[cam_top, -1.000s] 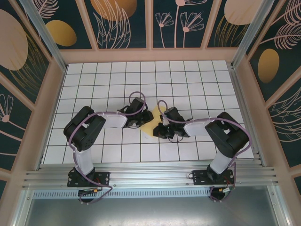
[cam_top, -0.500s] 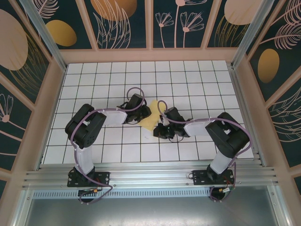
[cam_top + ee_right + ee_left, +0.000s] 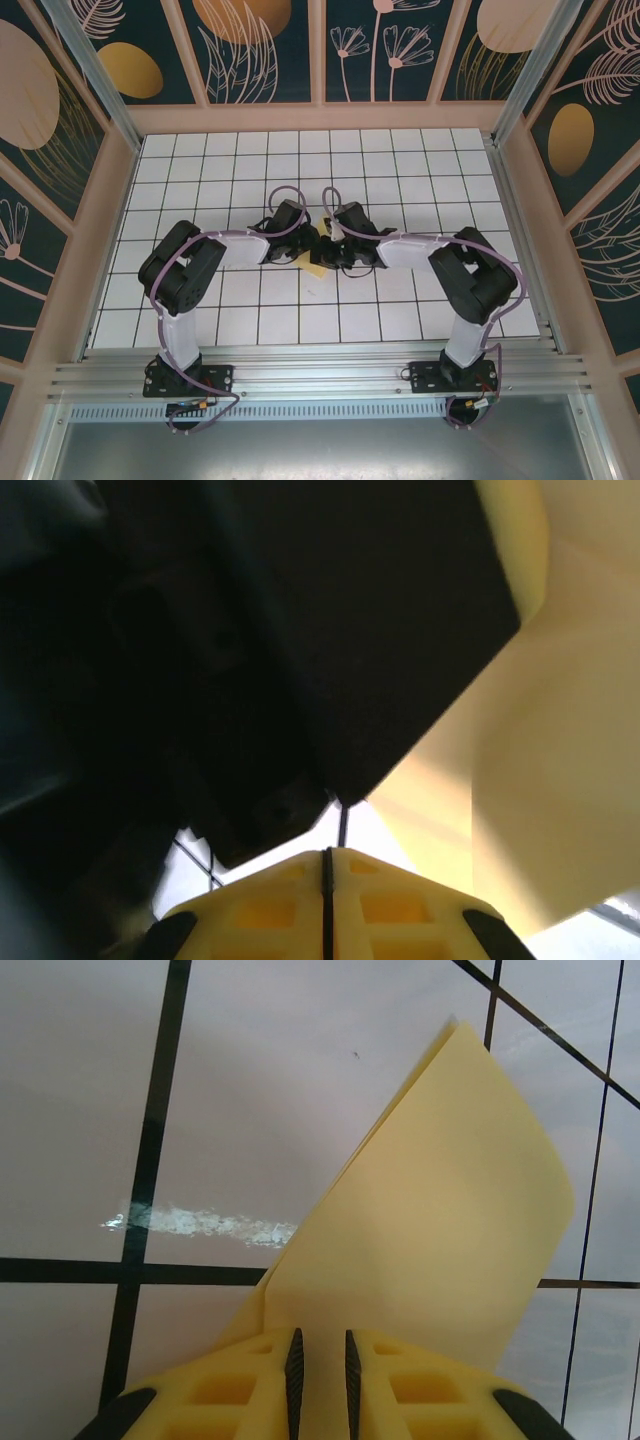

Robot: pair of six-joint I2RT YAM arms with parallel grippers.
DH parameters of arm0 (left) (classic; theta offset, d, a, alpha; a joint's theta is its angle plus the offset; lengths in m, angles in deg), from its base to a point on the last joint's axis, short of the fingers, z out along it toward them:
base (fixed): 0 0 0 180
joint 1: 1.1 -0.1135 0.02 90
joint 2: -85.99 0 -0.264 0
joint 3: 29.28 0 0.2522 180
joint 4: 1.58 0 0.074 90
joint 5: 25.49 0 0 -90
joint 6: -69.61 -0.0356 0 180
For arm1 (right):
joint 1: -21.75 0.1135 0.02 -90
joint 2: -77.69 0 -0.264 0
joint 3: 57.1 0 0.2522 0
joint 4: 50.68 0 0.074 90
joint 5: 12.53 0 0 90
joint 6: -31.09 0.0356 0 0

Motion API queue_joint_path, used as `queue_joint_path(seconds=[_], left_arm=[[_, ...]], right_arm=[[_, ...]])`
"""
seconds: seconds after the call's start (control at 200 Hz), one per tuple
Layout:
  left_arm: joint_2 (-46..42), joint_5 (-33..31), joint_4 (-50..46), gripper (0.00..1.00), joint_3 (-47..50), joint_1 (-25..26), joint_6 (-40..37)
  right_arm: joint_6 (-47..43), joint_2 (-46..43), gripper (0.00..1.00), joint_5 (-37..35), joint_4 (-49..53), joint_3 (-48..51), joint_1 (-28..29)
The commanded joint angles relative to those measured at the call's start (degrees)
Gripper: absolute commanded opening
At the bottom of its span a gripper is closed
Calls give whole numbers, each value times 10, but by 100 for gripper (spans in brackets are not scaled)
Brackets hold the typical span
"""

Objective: Fold a paper plane with a square sheet of paper (pick it up from the middle)
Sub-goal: Fold the triangle a second time at the center of the table.

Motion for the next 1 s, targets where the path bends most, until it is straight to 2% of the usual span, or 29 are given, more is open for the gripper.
queue_joint_path(seconds=[0.0,0.205,0.47,0.996], left_arm=[[-5,7,-8,21,11,1,2],[-9,3,-10,21,11,1,-3],[-2,-12,-27,22,-7,1,-15],[-11,-23,-31,24,-21,1,-15]], right_arm=[[-12,31,10,-25,36,-12,-3],[-14,54,9,-15,38,41,-6],[-29,22,6,17,25,119,-5],[-87,-15,5,51,50,153,-5]])
